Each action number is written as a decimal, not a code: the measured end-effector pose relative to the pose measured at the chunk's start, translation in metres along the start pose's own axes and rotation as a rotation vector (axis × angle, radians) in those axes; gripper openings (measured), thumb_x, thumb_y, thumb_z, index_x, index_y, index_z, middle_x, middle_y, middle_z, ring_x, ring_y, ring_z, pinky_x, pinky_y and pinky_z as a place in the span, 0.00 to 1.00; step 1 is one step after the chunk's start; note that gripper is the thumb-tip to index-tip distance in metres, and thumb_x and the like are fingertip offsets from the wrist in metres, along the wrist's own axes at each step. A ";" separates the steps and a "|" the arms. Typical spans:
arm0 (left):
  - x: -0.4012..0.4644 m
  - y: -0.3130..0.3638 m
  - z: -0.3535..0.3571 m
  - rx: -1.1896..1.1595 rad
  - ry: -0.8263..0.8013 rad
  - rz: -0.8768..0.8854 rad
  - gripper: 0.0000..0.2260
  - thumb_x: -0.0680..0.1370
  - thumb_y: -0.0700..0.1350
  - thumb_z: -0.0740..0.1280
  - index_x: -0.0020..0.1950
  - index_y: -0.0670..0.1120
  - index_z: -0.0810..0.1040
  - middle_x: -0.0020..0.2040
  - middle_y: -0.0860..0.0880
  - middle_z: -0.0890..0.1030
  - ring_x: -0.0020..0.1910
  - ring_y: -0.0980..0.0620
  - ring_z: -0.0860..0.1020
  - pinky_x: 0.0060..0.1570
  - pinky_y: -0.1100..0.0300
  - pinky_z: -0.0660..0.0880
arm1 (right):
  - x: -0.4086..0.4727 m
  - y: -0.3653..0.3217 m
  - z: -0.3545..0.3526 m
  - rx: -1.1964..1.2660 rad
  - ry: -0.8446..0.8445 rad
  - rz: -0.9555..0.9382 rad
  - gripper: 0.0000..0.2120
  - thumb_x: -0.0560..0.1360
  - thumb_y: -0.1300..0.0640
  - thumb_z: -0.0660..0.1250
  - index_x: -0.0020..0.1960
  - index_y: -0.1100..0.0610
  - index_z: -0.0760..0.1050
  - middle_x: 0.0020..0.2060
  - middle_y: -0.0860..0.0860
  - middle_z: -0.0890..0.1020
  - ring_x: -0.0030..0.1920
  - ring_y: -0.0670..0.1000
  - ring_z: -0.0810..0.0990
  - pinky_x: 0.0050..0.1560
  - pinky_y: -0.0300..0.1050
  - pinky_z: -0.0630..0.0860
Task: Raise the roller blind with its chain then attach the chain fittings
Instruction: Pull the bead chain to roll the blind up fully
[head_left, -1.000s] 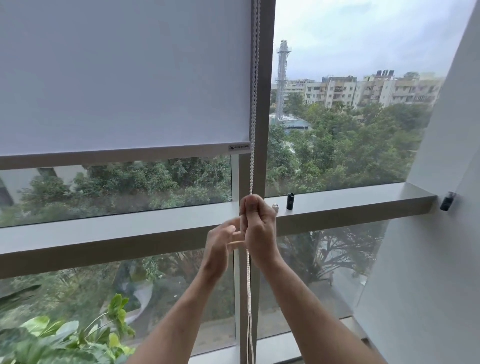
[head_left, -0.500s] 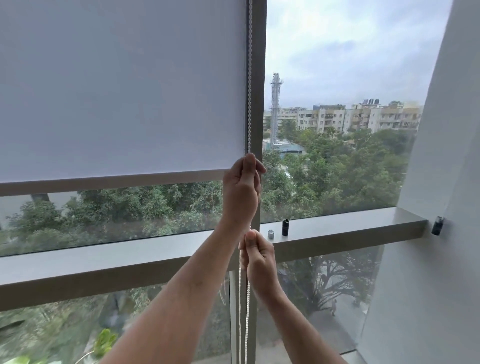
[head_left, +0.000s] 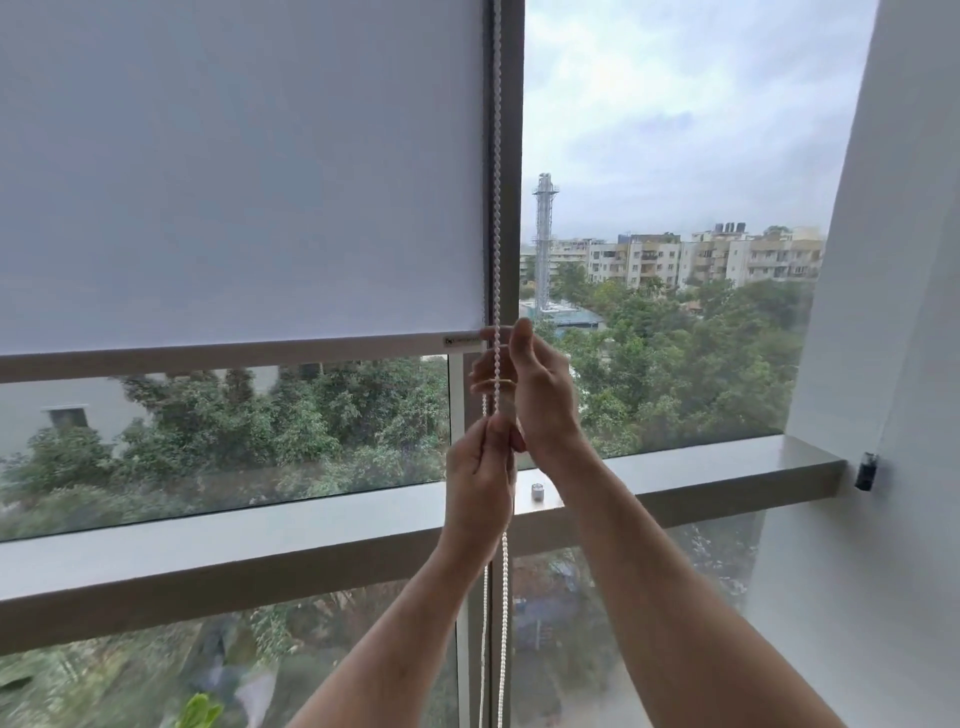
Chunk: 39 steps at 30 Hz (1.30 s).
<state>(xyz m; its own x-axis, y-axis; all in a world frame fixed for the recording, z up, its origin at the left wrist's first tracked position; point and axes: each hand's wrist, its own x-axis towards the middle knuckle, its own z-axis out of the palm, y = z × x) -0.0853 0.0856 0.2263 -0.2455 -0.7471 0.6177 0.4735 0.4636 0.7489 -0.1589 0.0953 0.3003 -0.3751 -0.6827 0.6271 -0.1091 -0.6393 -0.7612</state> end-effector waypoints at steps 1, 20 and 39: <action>-0.005 -0.005 -0.002 0.018 0.005 -0.015 0.18 0.83 0.43 0.58 0.34 0.49 0.75 0.24 0.51 0.65 0.22 0.56 0.60 0.22 0.60 0.55 | 0.007 -0.010 0.005 0.027 -0.034 -0.012 0.19 0.84 0.50 0.52 0.52 0.57 0.79 0.33 0.52 0.82 0.33 0.50 0.81 0.35 0.44 0.79; 0.048 0.014 -0.041 0.358 -0.035 -0.036 0.29 0.79 0.64 0.48 0.51 0.47 0.82 0.44 0.41 0.84 0.45 0.44 0.83 0.46 0.46 0.82 | -0.025 0.012 0.025 -0.041 0.062 -0.176 0.20 0.84 0.59 0.54 0.35 0.49 0.71 0.23 0.41 0.72 0.23 0.39 0.68 0.23 0.35 0.67; 0.110 0.135 0.044 0.130 0.117 0.302 0.18 0.84 0.44 0.56 0.34 0.51 0.70 0.24 0.57 0.67 0.25 0.57 0.64 0.26 0.63 0.62 | -0.013 0.005 0.003 0.044 -0.149 0.042 0.25 0.80 0.38 0.53 0.37 0.51 0.79 0.26 0.54 0.75 0.24 0.51 0.71 0.25 0.43 0.72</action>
<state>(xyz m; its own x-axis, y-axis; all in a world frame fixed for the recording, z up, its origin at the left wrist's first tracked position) -0.0857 0.0866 0.4060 -0.0085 -0.6129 0.7901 0.3961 0.7234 0.5654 -0.1519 0.1003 0.2884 -0.2377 -0.7522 0.6145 -0.0546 -0.6213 -0.7817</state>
